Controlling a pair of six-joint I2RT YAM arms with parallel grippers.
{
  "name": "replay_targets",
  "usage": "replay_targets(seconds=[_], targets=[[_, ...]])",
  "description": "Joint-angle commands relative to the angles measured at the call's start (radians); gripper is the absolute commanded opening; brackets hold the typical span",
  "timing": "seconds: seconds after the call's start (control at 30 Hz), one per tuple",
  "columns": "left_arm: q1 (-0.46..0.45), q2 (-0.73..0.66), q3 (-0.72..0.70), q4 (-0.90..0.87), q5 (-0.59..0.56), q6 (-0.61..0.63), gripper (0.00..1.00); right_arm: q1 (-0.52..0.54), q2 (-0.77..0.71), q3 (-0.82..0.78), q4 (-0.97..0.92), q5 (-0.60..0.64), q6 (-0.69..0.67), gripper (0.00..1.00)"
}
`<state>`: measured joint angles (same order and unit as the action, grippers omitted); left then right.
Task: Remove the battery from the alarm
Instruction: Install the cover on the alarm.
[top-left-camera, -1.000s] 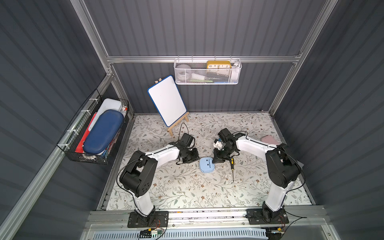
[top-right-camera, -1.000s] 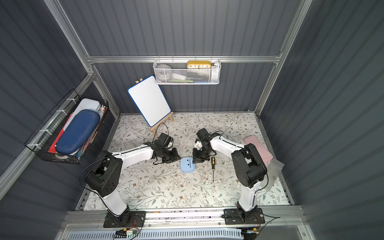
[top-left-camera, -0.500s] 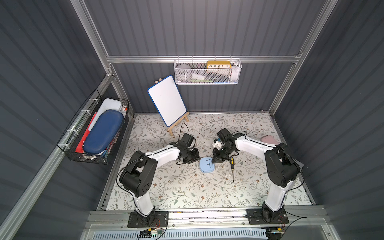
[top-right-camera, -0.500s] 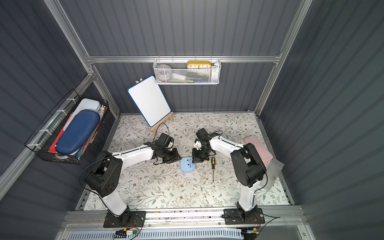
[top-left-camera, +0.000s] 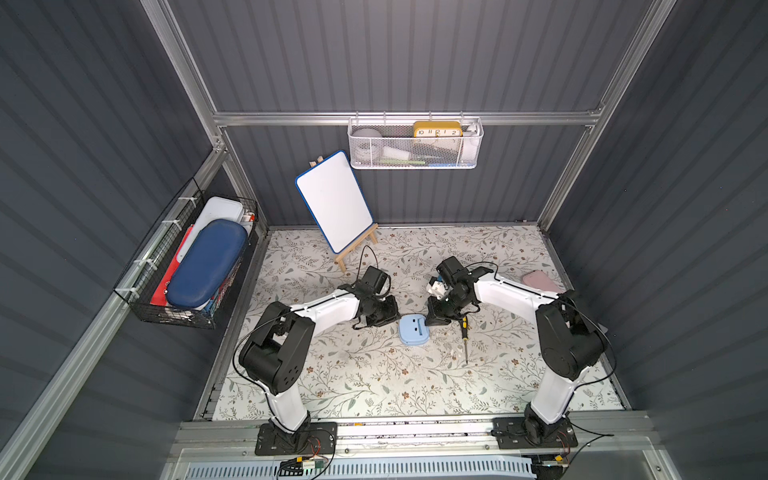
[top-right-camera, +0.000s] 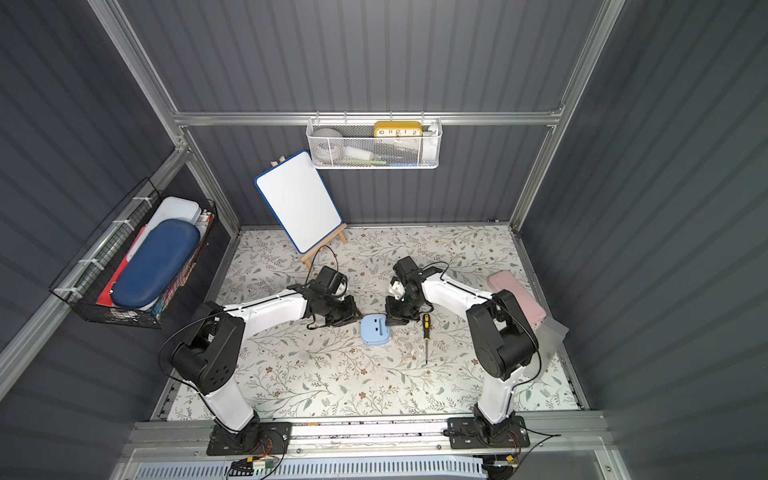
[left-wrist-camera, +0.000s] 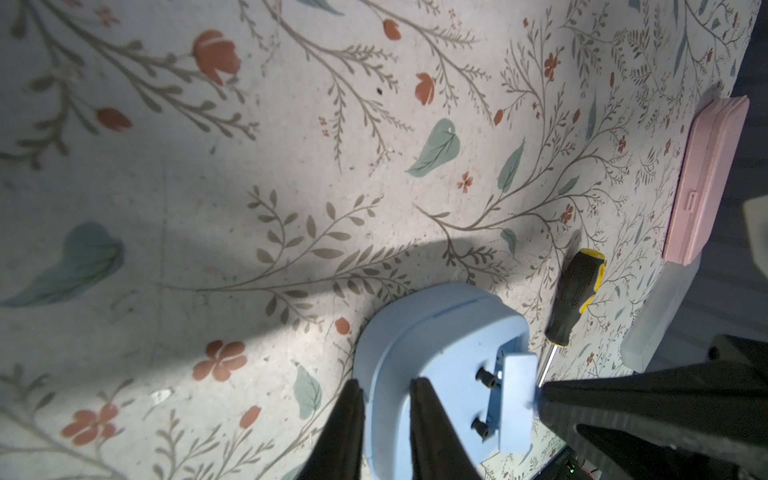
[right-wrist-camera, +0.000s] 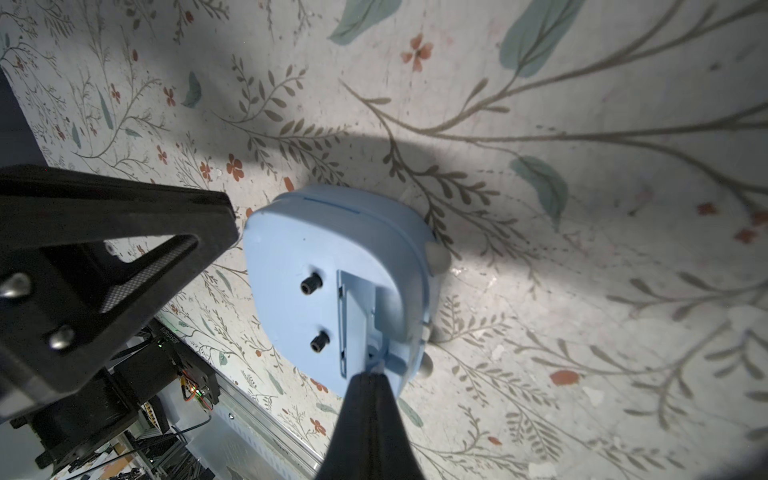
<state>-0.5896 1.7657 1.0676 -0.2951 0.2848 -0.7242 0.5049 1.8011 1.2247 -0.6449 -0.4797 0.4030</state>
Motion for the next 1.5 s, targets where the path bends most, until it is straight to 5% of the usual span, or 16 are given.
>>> replay_targets(seconds=[0.0, 1.47], targets=[[-0.007, -0.019, -0.008, -0.005, 0.010, -0.006, 0.26, 0.001, -0.024, -0.017, 0.012, 0.013, 0.006, 0.00], [-0.018, -0.034, -0.022, -0.003, 0.022, -0.032, 0.26, 0.005, -0.030, -0.122, 0.201, -0.026, 0.057, 0.00]])
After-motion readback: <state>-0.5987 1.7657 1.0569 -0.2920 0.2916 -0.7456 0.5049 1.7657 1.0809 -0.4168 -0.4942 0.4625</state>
